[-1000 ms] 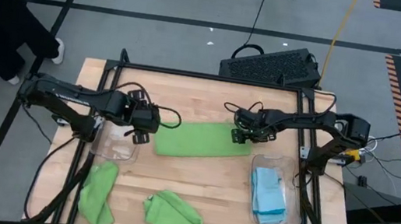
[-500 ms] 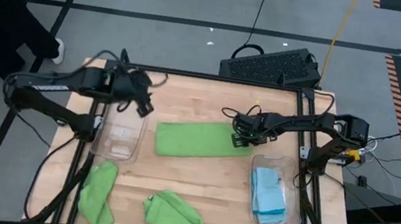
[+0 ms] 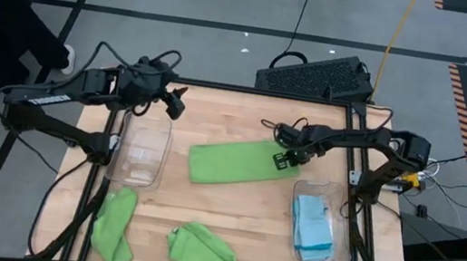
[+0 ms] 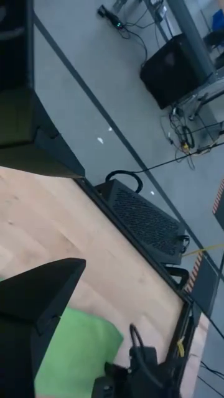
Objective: Sort microfiber towel by color & place in baskets
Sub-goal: Fold the top green microfiber towel
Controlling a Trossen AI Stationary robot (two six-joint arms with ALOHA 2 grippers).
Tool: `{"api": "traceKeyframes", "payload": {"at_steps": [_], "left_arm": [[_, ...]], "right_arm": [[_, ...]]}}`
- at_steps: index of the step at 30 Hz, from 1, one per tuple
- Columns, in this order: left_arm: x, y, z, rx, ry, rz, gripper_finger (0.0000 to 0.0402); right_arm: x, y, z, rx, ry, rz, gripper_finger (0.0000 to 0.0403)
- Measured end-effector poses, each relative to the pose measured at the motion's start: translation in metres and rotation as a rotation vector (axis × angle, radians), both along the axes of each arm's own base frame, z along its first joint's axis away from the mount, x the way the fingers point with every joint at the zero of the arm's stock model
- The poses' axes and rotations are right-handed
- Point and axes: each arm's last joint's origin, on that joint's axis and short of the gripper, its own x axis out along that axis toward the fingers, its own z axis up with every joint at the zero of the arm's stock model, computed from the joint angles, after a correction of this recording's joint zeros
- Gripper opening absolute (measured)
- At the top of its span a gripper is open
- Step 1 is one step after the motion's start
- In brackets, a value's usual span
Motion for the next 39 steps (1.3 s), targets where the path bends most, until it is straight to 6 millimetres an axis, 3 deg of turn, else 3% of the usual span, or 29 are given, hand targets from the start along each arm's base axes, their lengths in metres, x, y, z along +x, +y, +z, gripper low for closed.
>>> {"api": "traceKeyframes", "payload": {"at_steps": [8,13,22,28,36,39], "left_arm": [[0.0,0.002,0.001,-0.01,-0.022,0.017,0.0227],[0.0,0.002,0.001,-0.024,-0.034,0.026,0.0228],[0.007,0.002,-0.004,-0.077,-0.044,0.026,0.0227],[0.052,0.008,-0.039,-0.165,0.122,-0.113,0.0227],[0.138,0.019,-0.113,-0.33,0.246,-0.287,0.0227],[0.172,0.021,-0.127,-0.331,0.253,-0.334,0.0227]], "right_arm": [[-0.017,-0.036,0.0,-0.033,0.04,0.032,0.0003],[-0.035,-0.056,0.001,-0.104,0.158,0.044,0.0002],[-0.062,-0.07,0.025,-0.156,0.191,0.048,0.0001],[-0.064,-0.068,0.042,-0.206,0.095,0.036,0.0001],[-0.063,-0.066,0.048,-0.182,0.014,0.031,0.0],[-0.061,-0.065,0.048,-0.154,-0.028,0.039,0.0]]}}
